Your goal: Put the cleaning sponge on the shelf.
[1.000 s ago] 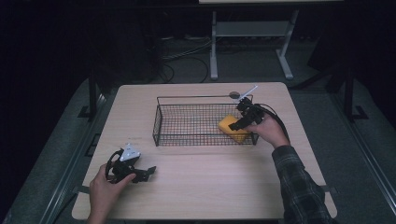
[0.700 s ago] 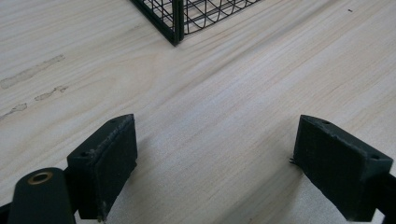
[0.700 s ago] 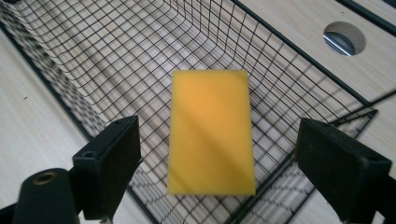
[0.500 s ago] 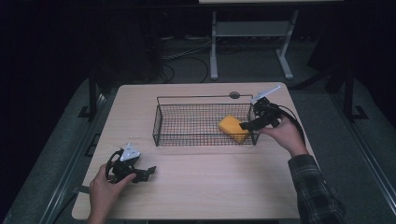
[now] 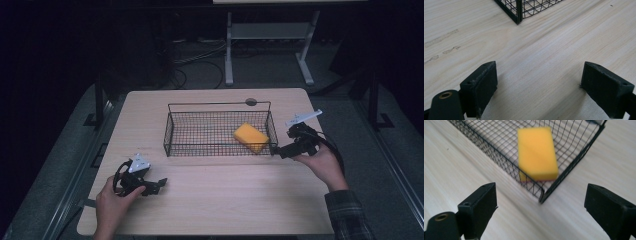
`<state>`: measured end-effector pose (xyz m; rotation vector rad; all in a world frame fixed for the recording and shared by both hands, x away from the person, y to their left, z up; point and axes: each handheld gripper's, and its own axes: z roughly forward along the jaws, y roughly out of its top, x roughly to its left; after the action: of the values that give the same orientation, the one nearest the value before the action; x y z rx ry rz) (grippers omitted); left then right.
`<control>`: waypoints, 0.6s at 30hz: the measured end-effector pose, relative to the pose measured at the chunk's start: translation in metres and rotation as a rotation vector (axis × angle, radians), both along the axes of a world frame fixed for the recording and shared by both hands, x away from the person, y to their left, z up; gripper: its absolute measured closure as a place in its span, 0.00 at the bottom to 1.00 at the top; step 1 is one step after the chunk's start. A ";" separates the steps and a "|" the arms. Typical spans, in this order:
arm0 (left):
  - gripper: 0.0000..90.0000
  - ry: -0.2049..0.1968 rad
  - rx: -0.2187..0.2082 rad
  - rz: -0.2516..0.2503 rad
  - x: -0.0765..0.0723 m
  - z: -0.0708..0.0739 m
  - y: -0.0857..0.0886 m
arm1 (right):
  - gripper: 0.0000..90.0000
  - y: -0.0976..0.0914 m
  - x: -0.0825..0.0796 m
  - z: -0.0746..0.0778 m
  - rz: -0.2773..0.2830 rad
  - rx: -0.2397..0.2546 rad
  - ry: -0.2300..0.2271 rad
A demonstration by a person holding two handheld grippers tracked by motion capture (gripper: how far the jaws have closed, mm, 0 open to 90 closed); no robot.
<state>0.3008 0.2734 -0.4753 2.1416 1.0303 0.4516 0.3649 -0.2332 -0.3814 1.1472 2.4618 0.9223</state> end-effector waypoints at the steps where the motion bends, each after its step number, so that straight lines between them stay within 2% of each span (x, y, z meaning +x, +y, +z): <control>1: 0.14 0.000 0.000 0.000 0.000 0.000 0.000 | 0.12 -0.002 -0.003 -0.003 -0.002 0.004 0.005; 9: 0.14 -0.002 -0.002 0.000 0.000 0.000 0.000 | 0.11 -0.012 -0.030 -0.027 -0.023 0.018 0.017; 11: 0.14 -0.002 -0.002 0.000 0.000 0.000 0.000 | 0.11 -0.013 -0.035 -0.033 -0.030 0.008 0.014; 18: 0.14 -0.003 -0.002 0.000 0.000 0.000 0.000 | 0.10 -0.022 -0.052 -0.052 -0.053 0.018 0.011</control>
<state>0.3008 0.2734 -0.4755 2.1386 1.0290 0.4534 0.3134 -0.2552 -0.4337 1.2204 2.4246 0.9272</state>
